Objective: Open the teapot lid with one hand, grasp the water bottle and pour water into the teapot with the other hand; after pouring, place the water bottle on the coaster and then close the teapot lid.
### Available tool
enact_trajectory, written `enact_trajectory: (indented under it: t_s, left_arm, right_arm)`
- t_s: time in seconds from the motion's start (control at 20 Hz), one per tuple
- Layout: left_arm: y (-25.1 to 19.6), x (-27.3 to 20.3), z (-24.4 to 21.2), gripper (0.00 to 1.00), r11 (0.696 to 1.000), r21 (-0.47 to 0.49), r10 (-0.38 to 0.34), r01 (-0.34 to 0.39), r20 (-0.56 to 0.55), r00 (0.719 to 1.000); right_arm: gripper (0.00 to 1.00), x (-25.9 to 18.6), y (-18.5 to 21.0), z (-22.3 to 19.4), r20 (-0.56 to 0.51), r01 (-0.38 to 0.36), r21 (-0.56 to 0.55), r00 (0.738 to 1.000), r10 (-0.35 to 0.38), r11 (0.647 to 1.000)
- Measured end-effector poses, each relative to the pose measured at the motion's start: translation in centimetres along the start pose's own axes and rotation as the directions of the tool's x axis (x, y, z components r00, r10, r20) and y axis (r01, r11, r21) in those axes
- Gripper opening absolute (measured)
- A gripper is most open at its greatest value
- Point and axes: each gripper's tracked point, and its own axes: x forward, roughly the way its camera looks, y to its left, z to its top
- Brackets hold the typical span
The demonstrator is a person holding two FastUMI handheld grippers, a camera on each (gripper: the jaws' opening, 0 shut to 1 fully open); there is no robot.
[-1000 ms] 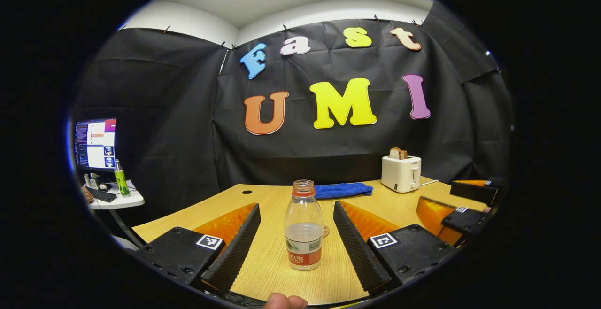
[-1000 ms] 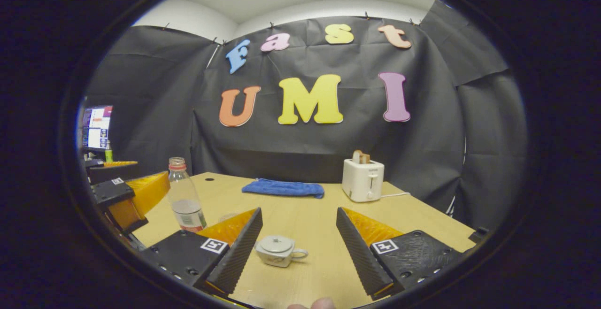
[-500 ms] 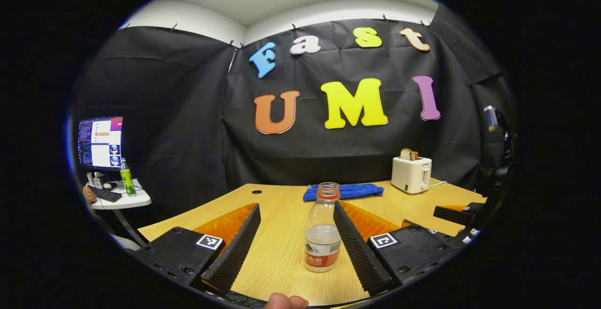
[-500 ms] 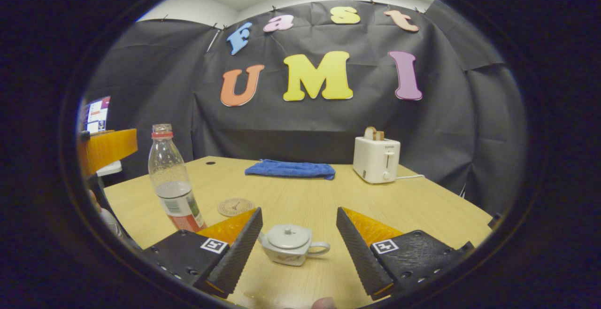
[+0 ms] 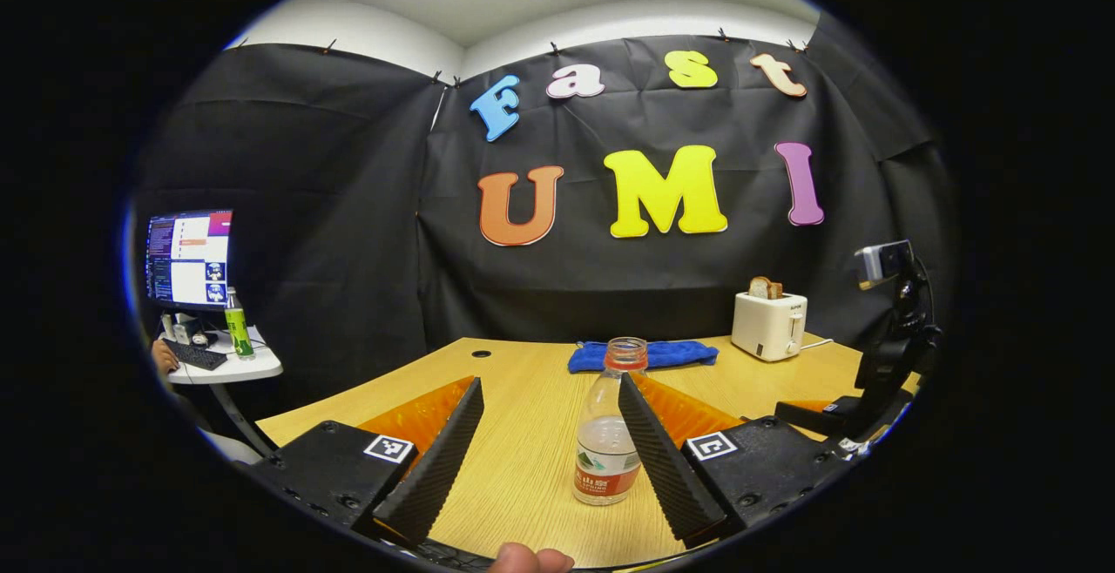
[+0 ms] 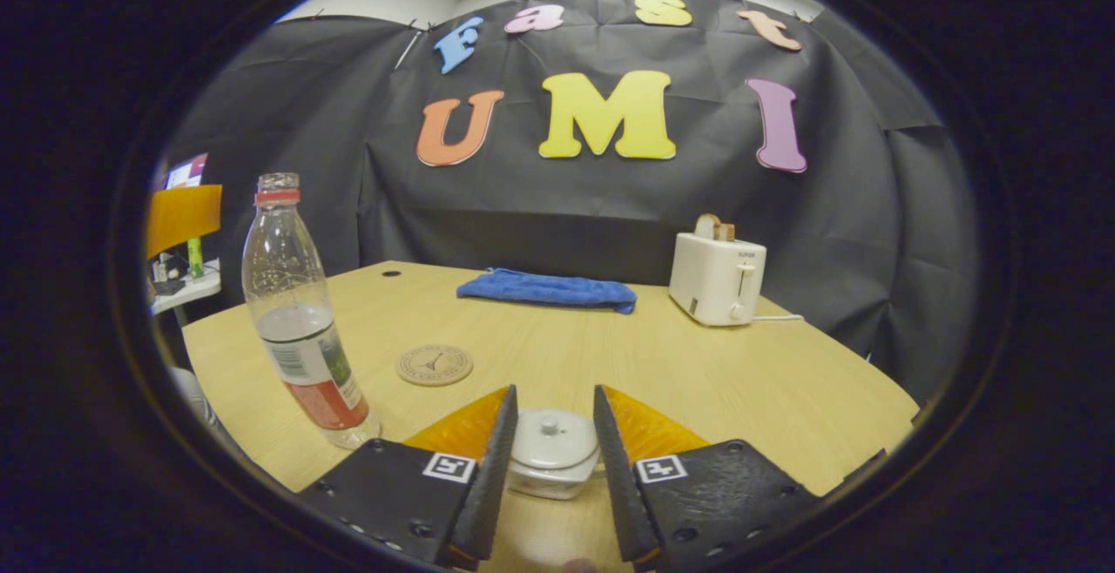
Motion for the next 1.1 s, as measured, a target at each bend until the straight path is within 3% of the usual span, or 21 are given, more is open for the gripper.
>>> enact_trajectory:
  t_s: [0.2,0.35,0.4,0.95,1.1]
  left_arm:
    - [0.3,0.1,-0.2,0.98,1.000,0.001,0.007,-0.007,-0.011,1.000]
    - [0.5,0.2,-0.2,0.98,1.000,-0.012,0.007,-0.008,-0.010,1.000]
    - [0.4,0.2,-0.1,0.98,1.000,-0.013,0.005,-0.005,-0.011,1.000]
    - [-0.2,0.2,-2.0,0.98,1.000,-0.029,0.003,-0.005,-0.051,0.999]
    - [-1.4,-0.6,-3.5,0.98,0.998,-0.052,-0.052,0.048,-0.067,0.996]
  right_arm:
    - [0.15,0.3,0.1,-0.1,-0.004,0.009,-0.011,1.000,-0.009,1.000]
    - [0.08,0.4,0.1,0.0,-0.013,-0.009,-0.005,1.000,0.009,1.000]
    - [0.00,0.8,0.1,-0.1,-0.014,-0.016,-0.019,1.000,0.016,1.000]
    - [0.00,0.0,0.2,1.7,0.021,-0.080,-0.047,0.997,0.081,0.996]
    - [0.00,-0.9,-0.4,2.9,0.040,-0.102,-0.031,0.994,0.103,0.994]
